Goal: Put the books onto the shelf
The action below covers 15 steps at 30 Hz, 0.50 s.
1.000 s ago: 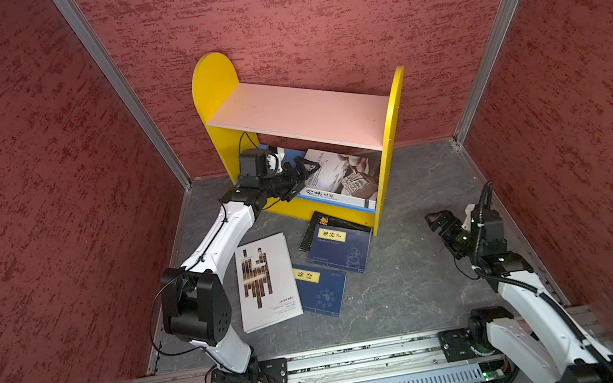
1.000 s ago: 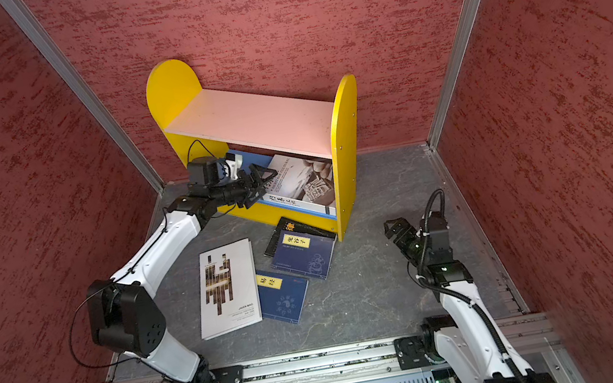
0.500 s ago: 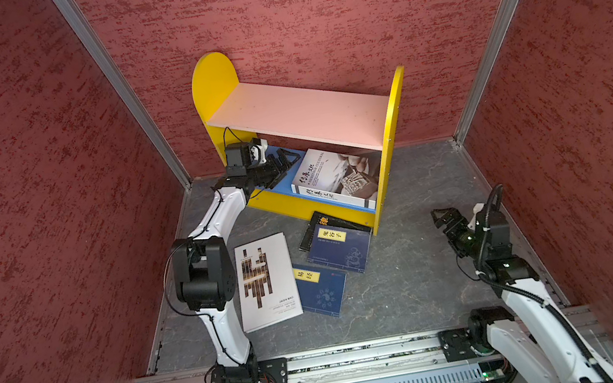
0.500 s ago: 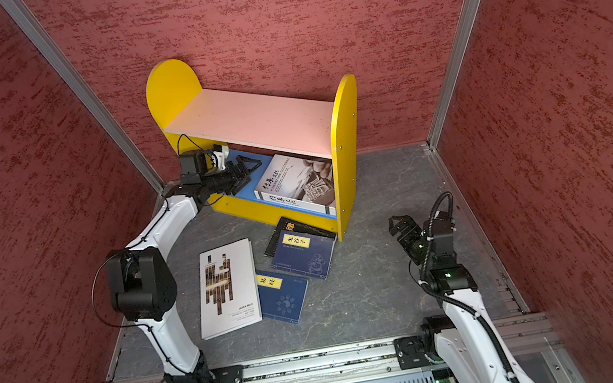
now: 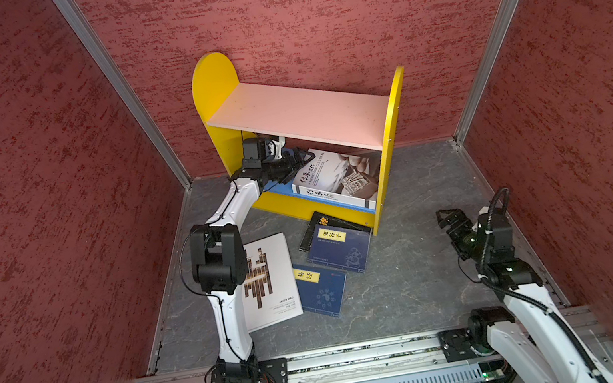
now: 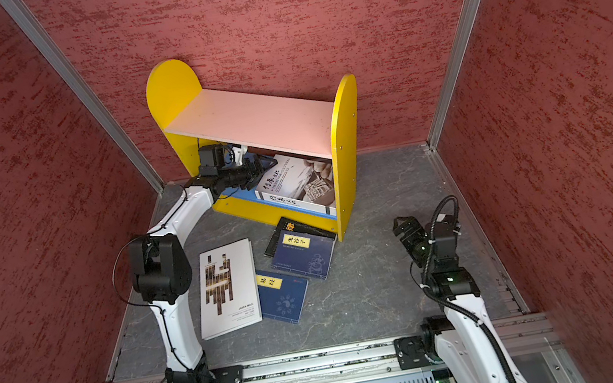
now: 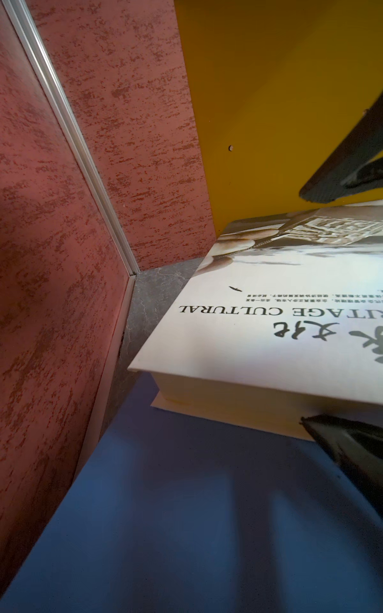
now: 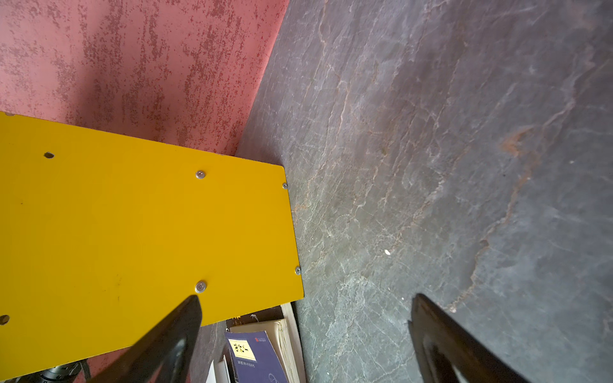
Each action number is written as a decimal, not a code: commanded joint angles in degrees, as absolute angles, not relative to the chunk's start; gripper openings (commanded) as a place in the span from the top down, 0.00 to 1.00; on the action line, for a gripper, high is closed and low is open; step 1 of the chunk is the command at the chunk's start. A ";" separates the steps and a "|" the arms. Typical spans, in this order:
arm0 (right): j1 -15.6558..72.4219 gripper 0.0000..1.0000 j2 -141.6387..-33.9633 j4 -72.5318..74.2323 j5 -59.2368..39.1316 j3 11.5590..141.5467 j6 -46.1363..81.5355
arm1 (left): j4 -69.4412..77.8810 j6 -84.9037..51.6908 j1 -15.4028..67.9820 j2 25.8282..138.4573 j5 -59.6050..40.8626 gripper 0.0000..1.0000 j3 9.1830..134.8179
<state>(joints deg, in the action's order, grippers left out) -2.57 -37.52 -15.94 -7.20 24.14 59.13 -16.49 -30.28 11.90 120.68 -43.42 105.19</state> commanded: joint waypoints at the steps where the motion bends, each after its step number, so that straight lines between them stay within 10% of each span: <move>1: -2.39 0.01 -37.69 -16.00 -5.27 24.31 59.98 | -18.29 -27.29 12.81 122.07 -47.19 0.00 107.14; 15: -2.41 0.01 -41.48 -13.10 -6.29 24.59 59.02 | -16.88 -28.21 13.10 122.04 -47.24 0.00 107.01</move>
